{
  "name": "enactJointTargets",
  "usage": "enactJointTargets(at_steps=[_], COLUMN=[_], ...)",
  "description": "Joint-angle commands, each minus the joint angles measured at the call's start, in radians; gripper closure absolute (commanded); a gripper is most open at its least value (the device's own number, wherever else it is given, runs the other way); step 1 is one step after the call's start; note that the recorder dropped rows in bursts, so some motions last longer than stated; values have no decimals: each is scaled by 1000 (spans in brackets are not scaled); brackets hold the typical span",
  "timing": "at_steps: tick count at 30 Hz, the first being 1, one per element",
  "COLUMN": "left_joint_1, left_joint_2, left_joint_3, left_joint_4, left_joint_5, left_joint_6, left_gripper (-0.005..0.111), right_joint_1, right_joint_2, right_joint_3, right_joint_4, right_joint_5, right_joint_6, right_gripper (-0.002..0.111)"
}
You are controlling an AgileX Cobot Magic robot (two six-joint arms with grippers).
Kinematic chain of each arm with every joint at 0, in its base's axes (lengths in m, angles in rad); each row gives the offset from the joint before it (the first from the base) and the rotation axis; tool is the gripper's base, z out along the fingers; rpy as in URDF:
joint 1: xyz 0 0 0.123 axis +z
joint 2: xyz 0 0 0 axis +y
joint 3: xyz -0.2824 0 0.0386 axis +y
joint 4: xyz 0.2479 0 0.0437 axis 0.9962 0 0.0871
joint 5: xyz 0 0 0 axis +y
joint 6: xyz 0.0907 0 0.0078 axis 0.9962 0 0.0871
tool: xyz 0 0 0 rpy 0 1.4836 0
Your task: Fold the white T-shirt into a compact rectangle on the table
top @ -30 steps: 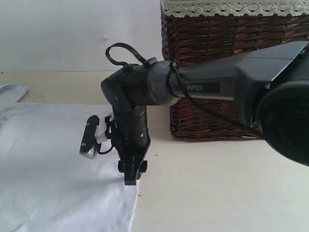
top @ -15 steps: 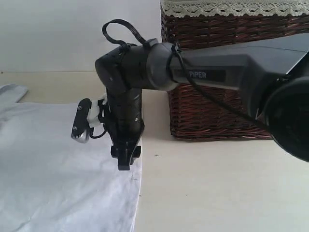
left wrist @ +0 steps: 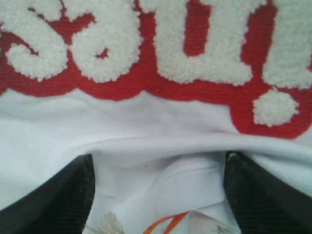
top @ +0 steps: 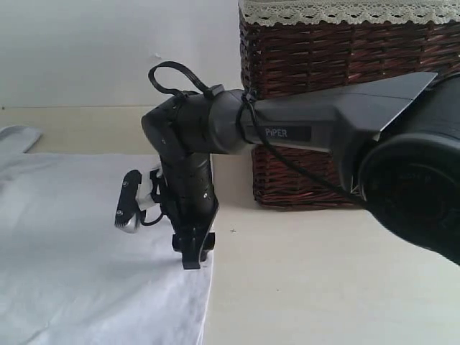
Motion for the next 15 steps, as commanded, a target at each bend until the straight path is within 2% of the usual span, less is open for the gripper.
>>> enactJointTargets(at_steps=[1, 6, 10, 15], left_joint_1=[1, 1, 1, 1], left_joint_2=[-5, -5, -5, -5], left_joint_3=[4, 4, 4, 4], left_joint_4=[-12, -12, -12, -12], left_joint_5=[1, 1, 1, 1], left_joint_6=[-9, -9, -9, -9], left_gripper=[35, 35, 35, 35], right_joint_1=[-7, -7, -7, -5], right_joint_2=[15, 16, 16, -15], right_joint_3=[1, 1, 1, 1], right_joint_4=[-36, -29, -29, 0], right_joint_5=[19, 17, 21, 36], right_joint_6=[1, -1, -1, -37], right_gripper=[55, 80, 106, 108])
